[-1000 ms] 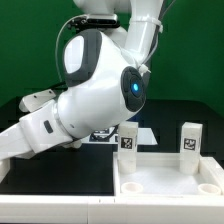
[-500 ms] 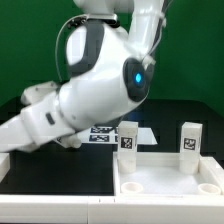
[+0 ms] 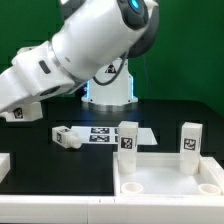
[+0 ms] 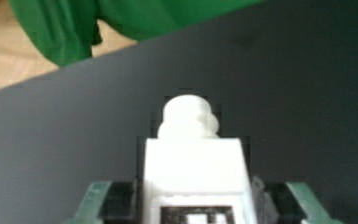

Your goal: Assemble square table

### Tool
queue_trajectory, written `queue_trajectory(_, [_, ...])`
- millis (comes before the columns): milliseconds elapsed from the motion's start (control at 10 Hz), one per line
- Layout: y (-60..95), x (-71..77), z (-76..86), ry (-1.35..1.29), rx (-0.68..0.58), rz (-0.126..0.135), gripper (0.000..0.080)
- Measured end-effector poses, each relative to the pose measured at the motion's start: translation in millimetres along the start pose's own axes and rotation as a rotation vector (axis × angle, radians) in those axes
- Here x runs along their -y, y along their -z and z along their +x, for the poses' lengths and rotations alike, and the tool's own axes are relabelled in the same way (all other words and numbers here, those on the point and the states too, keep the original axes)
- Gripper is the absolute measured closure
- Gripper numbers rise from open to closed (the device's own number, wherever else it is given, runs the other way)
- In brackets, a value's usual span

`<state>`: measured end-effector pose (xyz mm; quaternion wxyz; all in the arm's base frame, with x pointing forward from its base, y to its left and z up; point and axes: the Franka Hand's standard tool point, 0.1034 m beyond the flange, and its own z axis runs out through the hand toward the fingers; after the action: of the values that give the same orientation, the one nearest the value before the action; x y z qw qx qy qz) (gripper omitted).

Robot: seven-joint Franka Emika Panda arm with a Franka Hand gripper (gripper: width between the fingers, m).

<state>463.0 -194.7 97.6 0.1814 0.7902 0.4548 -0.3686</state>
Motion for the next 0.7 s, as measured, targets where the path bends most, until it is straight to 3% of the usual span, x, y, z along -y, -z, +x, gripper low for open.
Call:
queue_trajectory(100, [2.0,-4.0,2.2,0.011,-0.069,-0.004,0.0517])
queue_trajectory(200, [12.8,0.2,1.4,-0.040,-0.130,0.042,0.0517])
queue_trajectory(300, [47.3,-1.8,7.6,-0.090,-0.178,0.084,0.0517])
queue_trajectory(500, [108.9,-24.9,12.1,-0.177,-0.293,0.101,0.0517])
queue_trajectory(600, [129.1,-28.8,15.1,-0.203,-0.340,0.072,0.0517])
queue_trajectory(700, [127.9,-28.3,23.4,-0.184,-0.434,-0.007,0.0517])
